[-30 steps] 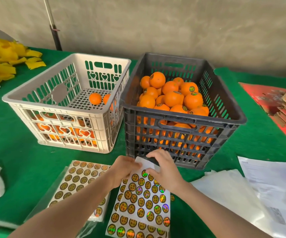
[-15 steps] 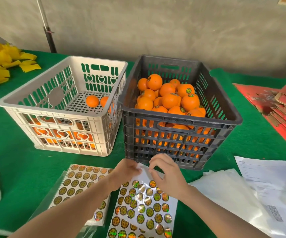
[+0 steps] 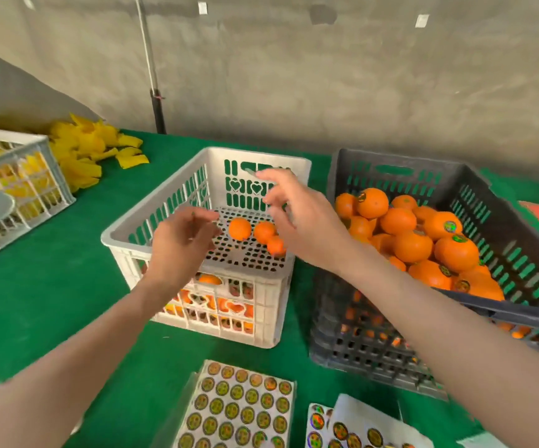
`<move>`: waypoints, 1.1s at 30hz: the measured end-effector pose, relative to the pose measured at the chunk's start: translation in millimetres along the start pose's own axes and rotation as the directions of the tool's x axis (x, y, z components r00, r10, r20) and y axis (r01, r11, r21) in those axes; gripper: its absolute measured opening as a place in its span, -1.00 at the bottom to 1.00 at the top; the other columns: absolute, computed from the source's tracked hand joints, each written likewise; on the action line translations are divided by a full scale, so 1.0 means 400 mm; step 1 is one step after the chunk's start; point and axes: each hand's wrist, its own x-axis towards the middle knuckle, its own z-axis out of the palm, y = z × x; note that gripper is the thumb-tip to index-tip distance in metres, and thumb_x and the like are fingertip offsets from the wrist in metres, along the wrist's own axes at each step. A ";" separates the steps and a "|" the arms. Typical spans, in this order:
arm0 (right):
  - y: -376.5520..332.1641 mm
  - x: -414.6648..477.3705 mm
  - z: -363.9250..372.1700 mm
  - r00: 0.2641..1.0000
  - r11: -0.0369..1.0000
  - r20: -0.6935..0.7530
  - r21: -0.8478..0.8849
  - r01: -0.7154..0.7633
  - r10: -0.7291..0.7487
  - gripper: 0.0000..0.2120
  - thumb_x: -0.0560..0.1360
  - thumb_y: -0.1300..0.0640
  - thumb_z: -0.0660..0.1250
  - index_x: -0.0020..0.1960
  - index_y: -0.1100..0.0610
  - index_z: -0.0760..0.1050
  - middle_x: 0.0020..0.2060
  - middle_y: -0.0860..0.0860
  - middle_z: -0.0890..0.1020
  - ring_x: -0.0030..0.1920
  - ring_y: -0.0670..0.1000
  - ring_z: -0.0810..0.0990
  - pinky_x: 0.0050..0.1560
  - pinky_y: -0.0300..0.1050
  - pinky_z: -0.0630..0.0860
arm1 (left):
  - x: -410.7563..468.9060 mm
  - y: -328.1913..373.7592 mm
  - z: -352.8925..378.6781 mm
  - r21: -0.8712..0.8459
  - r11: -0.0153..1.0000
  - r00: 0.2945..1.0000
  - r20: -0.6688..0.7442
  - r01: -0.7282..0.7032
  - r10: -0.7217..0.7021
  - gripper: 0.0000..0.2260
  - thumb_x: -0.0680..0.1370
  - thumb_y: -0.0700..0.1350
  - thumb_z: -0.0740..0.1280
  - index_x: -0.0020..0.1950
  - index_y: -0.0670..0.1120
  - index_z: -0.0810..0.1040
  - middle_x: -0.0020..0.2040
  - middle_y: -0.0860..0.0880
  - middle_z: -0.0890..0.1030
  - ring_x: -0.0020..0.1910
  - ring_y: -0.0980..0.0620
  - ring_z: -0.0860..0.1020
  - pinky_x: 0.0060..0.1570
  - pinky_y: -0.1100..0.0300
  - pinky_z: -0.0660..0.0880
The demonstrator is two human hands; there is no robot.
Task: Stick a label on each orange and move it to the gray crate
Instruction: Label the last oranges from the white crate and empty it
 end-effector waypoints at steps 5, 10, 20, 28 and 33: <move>0.053 0.130 0.139 0.917 0.985 0.361 -0.095 -0.144 0.168 -0.42 0.57 0.30 0.15 0.50 -0.07 0.08 0.17 0.12 0.55 0.14 0.11 0.55 0.09 0.09 0.53 | 0.174 -0.078 -0.039 0.408 0.912 0.961 0.234 0.042 -0.149 -0.89 0.52 -0.23 0.38 -0.02 -0.04 0.63 -0.02 -0.03 0.66 -0.17 0.12 0.58 -0.10 0.34 0.50; 0.111 0.132 0.203 0.871 0.976 0.447 -0.168 -0.142 0.203 -0.46 0.54 0.31 0.17 0.44 -0.07 0.18 0.23 0.03 0.50 0.15 0.07 0.51 0.08 0.06 0.52 | 0.275 -0.139 0.053 0.685 0.681 0.576 0.675 -0.257 -0.461 -0.62 0.54 -0.09 0.37 0.35 -0.12 0.49 0.23 -0.06 0.58 0.05 0.01 0.59 0.21 0.16 0.44; 0.154 0.144 0.197 0.907 0.971 0.350 -0.057 -0.230 0.236 -0.68 0.58 0.29 0.10 0.30 0.05 0.29 0.01 0.03 0.56 -0.11 -0.03 0.52 -0.04 0.02 0.54 | 0.280 -0.349 0.238 0.854 0.455 0.116 0.494 -0.252 -0.862 -0.63 0.63 -0.17 0.16 0.44 -0.19 0.28 0.31 -0.22 0.41 0.22 -0.20 0.45 0.08 0.07 0.44; 0.175 0.158 0.171 0.899 0.880 0.052 0.189 -0.437 0.435 -0.95 0.58 0.11 0.22 -0.06 -0.01 0.42 -0.16 -0.19 0.49 -0.12 -0.23 0.47 -0.19 -0.44 0.36 | 0.340 -0.240 0.137 0.626 0.750 0.228 0.714 0.212 -0.661 -0.56 0.54 -0.10 0.35 0.39 -0.13 0.35 0.34 -0.17 0.38 0.12 -0.22 0.56 -0.16 0.06 0.64; 0.169 0.171 0.135 0.854 0.738 0.142 0.445 -0.507 0.501 -0.88 0.56 0.10 0.29 -0.15 -0.01 0.53 -0.08 -0.11 0.59 0.01 -0.11 0.55 0.14 -0.05 0.51 | 0.344 -0.139 0.051 -0.086 0.709 0.508 0.757 0.700 -0.410 -0.61 0.41 0.02 0.42 0.20 0.03 0.45 0.19 -0.16 0.48 -0.02 -0.13 0.59 -0.13 0.11 0.59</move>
